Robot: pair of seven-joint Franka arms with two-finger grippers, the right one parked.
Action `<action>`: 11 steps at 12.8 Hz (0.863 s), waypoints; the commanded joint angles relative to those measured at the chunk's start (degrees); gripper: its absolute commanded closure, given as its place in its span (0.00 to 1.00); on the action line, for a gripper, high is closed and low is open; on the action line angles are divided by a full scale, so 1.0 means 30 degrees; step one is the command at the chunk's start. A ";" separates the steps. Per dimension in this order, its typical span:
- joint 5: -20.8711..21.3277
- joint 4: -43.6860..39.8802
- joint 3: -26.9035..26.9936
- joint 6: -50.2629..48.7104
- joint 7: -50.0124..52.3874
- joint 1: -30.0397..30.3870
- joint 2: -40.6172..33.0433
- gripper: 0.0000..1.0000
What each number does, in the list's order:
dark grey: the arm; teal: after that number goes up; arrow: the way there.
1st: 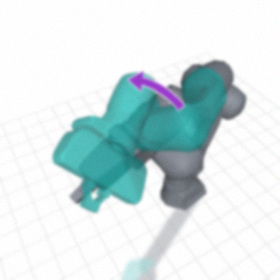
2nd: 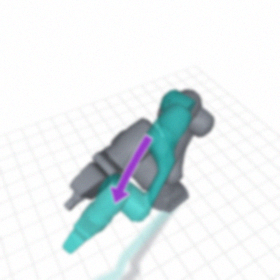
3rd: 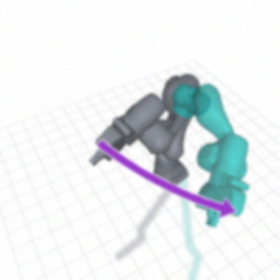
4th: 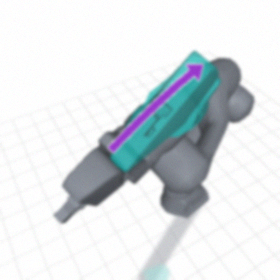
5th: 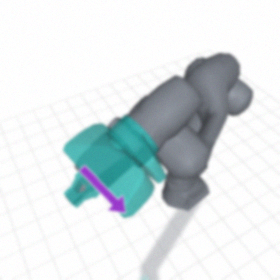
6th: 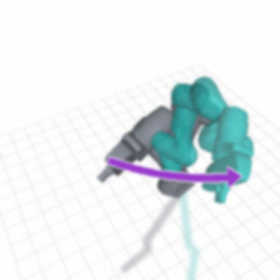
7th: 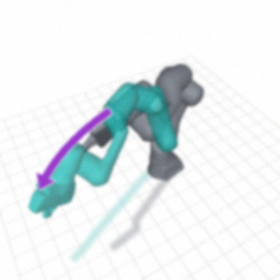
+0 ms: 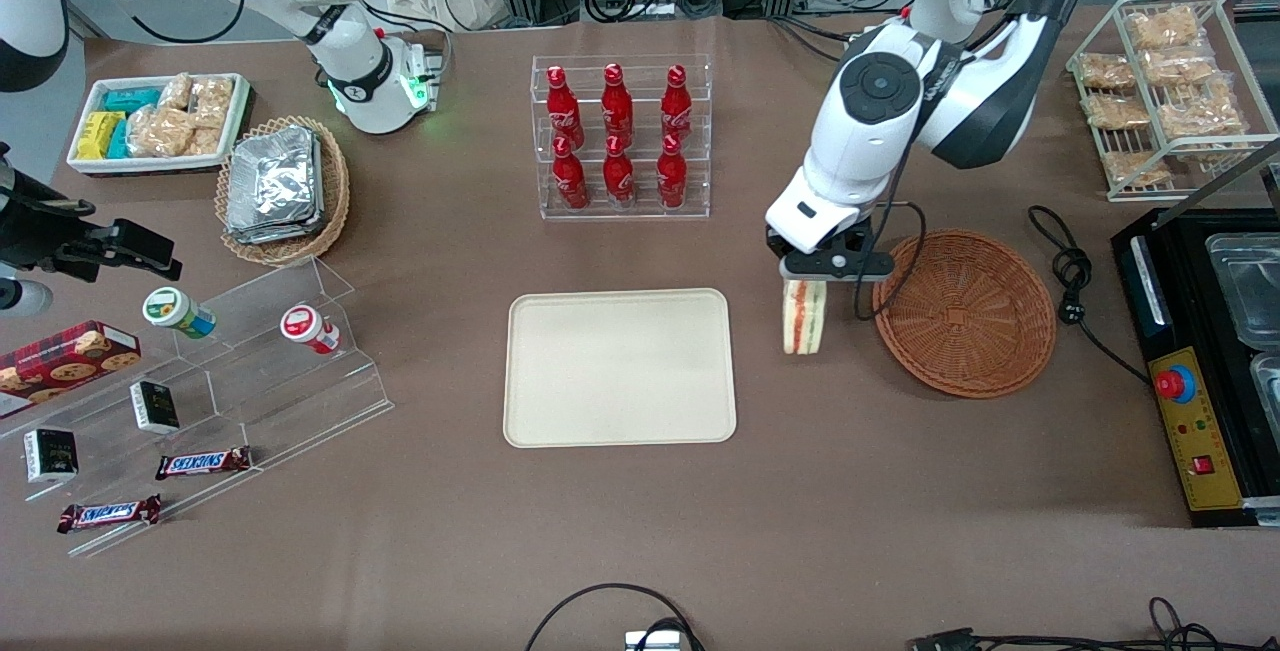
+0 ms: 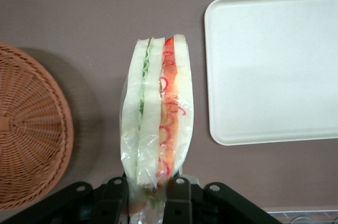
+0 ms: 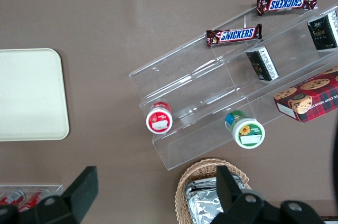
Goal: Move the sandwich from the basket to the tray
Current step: 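Carry the sandwich over the cream tray and lower it onto it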
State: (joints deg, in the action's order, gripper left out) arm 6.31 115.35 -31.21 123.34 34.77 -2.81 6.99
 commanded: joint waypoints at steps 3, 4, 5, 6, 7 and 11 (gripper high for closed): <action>0.2695 -0.3229 -0.0028 -0.0302 0.4455 -0.1841 0.3668 0.76; 0.3251 -0.3757 0.0001 -0.0361 0.5393 -0.2223 0.4370 0.76; 0.3866 -0.4052 -0.0028 -0.0332 0.6012 -0.2546 0.4900 0.76; 0.4249 -0.4374 0.0001 -0.0332 0.6482 -0.2810 0.5398 0.76; 0.4340 -0.4638 0.0001 -0.0303 0.6632 -0.2900 0.5809 0.76; 0.4369 -0.6190 0.0001 -0.0185 0.6721 -0.3457 0.7713 0.76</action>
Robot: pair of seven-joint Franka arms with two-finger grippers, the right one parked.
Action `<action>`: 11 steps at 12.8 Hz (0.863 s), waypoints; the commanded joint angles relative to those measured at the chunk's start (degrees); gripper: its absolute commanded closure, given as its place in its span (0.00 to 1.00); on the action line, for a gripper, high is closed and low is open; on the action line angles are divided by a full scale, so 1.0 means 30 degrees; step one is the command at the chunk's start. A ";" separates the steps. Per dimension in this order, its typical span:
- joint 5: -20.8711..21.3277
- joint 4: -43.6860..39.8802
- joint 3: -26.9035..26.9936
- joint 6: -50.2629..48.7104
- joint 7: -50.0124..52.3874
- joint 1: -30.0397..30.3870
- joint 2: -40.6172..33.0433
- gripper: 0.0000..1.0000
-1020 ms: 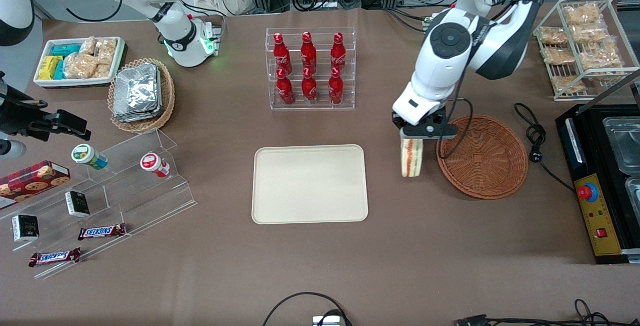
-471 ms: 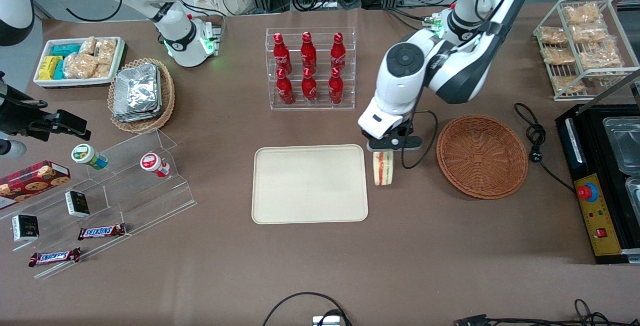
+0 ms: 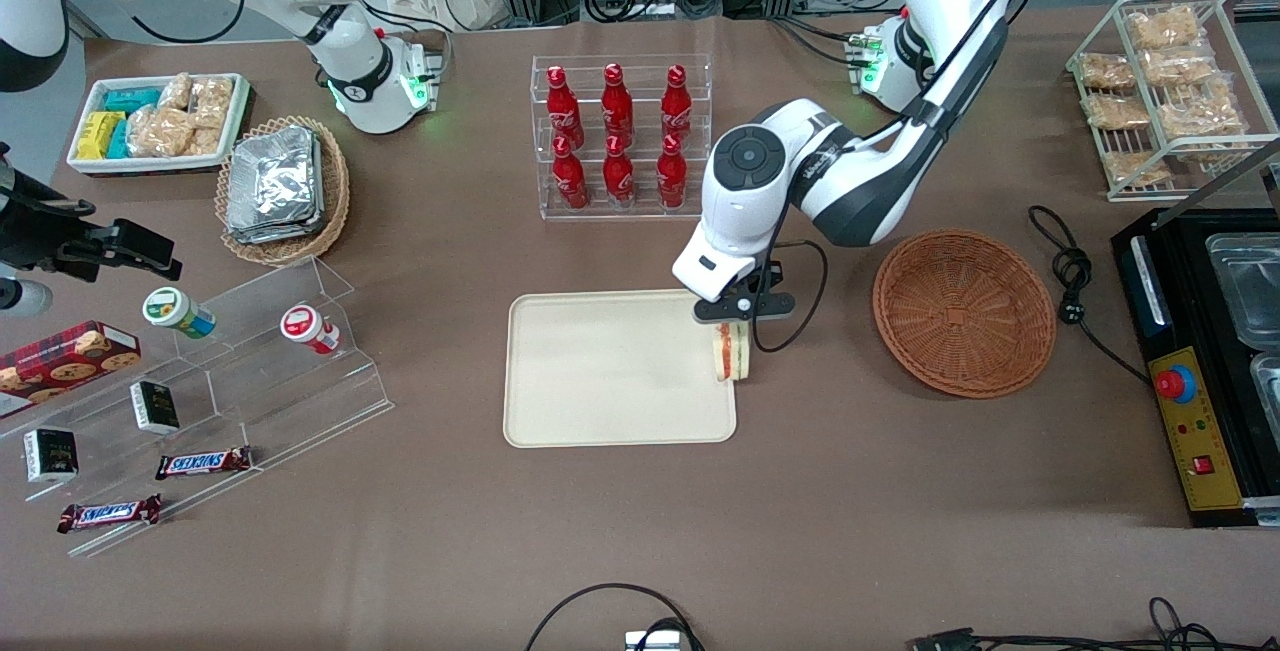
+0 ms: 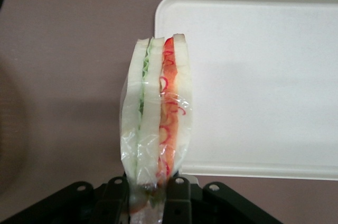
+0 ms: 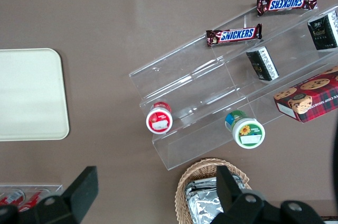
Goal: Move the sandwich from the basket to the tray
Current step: 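Carry the sandwich over the cream tray and lower it onto it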
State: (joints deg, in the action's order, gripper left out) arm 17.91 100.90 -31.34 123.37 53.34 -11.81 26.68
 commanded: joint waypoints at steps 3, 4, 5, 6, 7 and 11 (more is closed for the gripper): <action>0.1643 -0.1730 0.0133 0.0182 0.1056 -0.1278 0.1944 0.75; 0.1880 -0.1701 0.0104 0.0765 0.1231 -0.1278 0.2178 0.74; 0.2144 -0.1671 0.0133 0.1148 0.1291 -0.1307 0.2383 0.74; 0.2494 -0.1700 0.0133 0.1326 0.1378 -0.1540 0.2733 0.74; 0.2759 -0.1700 0.0133 0.1444 0.1437 -0.1687 0.2969 0.74; 0.3054 -0.1700 0.0163 0.2587 0.1467 -0.1688 0.4082 0.74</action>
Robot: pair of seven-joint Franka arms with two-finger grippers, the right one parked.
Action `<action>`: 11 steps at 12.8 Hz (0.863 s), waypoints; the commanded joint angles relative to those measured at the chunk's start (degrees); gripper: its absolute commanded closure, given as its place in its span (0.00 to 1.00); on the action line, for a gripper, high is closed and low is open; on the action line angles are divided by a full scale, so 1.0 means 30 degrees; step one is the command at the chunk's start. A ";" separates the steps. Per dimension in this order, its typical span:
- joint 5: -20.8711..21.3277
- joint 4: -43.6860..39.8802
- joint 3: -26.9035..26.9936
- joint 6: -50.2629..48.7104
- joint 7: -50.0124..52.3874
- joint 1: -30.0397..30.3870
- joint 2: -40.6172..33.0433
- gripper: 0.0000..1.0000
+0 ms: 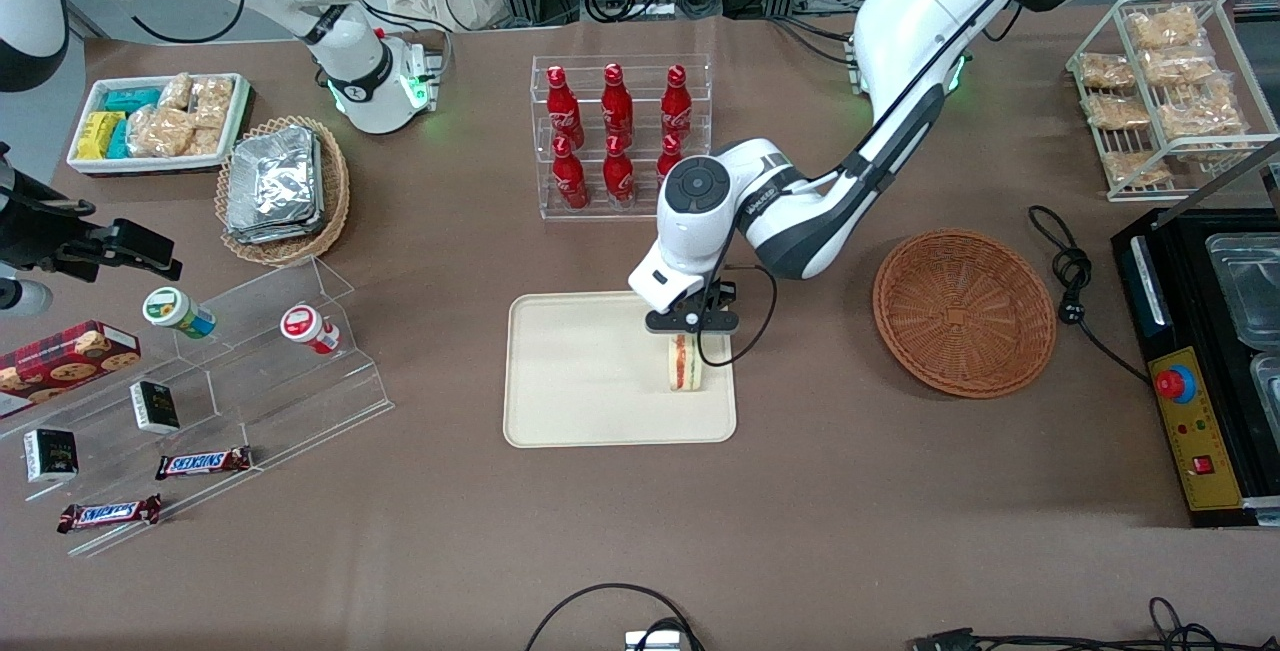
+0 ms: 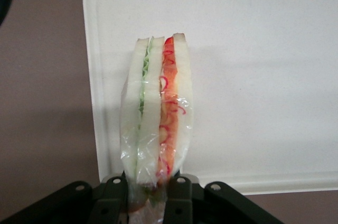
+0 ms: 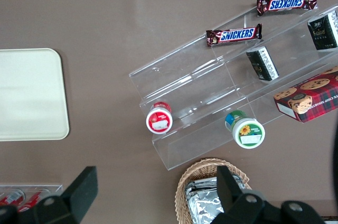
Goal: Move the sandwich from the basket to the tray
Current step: 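Carry the sandwich over the cream tray and lower it onto it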
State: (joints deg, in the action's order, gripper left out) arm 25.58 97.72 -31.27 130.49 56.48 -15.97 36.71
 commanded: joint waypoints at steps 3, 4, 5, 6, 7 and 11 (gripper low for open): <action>0.0497 -0.0639 0.0141 0.0214 0.0452 -0.0301 0.0946 0.74; 0.0526 -0.0668 0.0141 0.0243 0.0423 -0.0301 0.1092 0.74; 0.0672 -0.0669 0.0170 0.0244 0.0452 -0.0301 0.1209 0.73; 0.0934 -0.0669 0.0170 0.0244 0.0452 -0.0301 0.1268 0.65; 0.0995 -0.0669 0.0170 0.0244 0.0452 -0.0301 0.1298 0.49; 0.0966 -0.0698 0.0170 0.0185 0.0452 -0.0214 0.1182 0.00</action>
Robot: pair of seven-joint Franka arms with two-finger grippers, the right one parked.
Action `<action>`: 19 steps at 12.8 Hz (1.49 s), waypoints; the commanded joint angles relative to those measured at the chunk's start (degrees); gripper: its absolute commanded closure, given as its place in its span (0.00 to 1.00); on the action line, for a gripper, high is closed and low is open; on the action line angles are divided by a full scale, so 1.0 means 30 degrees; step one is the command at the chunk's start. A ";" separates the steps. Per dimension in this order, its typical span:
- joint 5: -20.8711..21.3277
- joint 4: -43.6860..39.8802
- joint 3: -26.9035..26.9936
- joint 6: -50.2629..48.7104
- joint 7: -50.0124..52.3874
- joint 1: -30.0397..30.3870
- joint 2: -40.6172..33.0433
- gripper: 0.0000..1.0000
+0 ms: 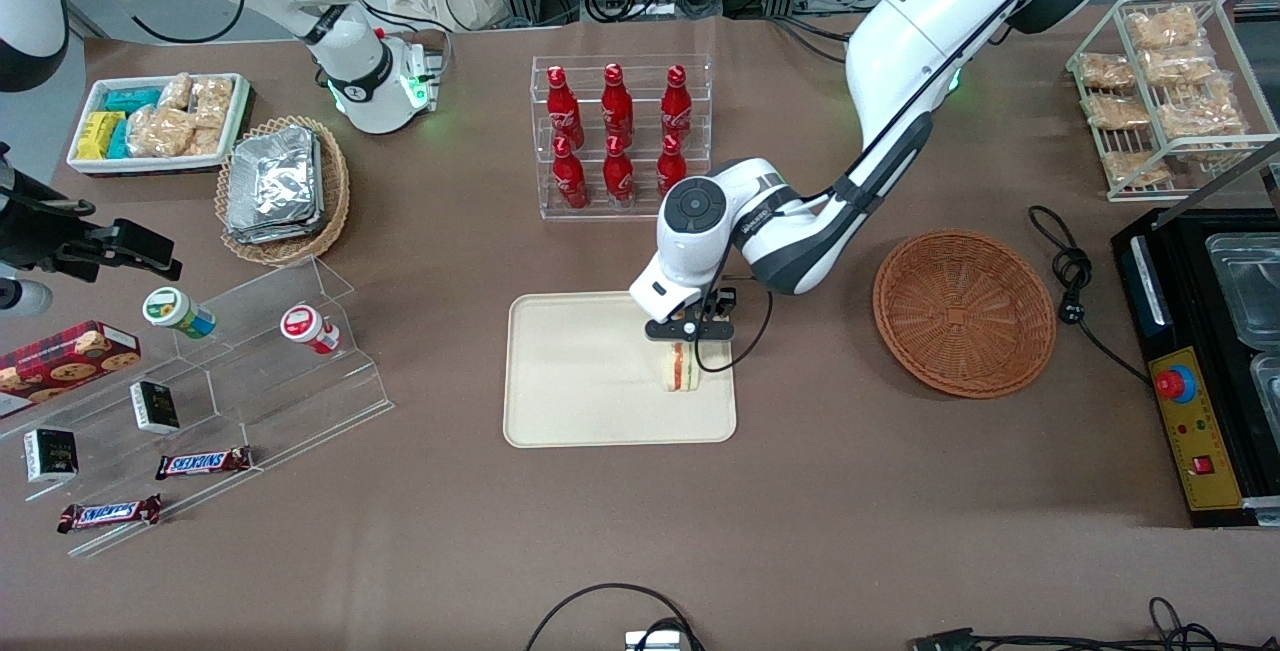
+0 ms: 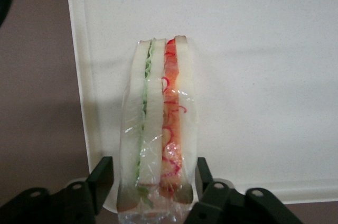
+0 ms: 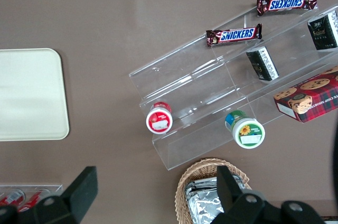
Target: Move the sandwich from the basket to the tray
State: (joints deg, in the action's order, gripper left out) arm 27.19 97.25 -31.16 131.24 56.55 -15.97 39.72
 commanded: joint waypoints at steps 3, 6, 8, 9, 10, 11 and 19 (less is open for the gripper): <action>0.0342 -0.1270 0.0132 -0.0588 0.1387 -0.0095 -0.0172 0.00; 0.0167 -0.3669 0.0132 -0.4151 0.2097 -0.0037 -0.0288 0.00; 0.0108 -0.4204 0.0103 -0.5626 0.2155 0.0691 -0.1134 0.00; 0.0050 -0.4205 0.0103 -0.5891 0.2127 0.1015 -0.1922 0.00; -0.0357 -0.4205 0.0103 -0.6474 0.2098 0.1453 -0.2626 0.00; -0.0535 -0.4205 0.0103 -0.6886 0.2039 0.1950 -0.3242 0.00; -0.1998 -0.4029 0.0044 -0.9027 -0.0272 0.4913 -0.5853 0.00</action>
State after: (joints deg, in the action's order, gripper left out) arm 23.13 83.57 -30.82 105.35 57.95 -2.73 24.91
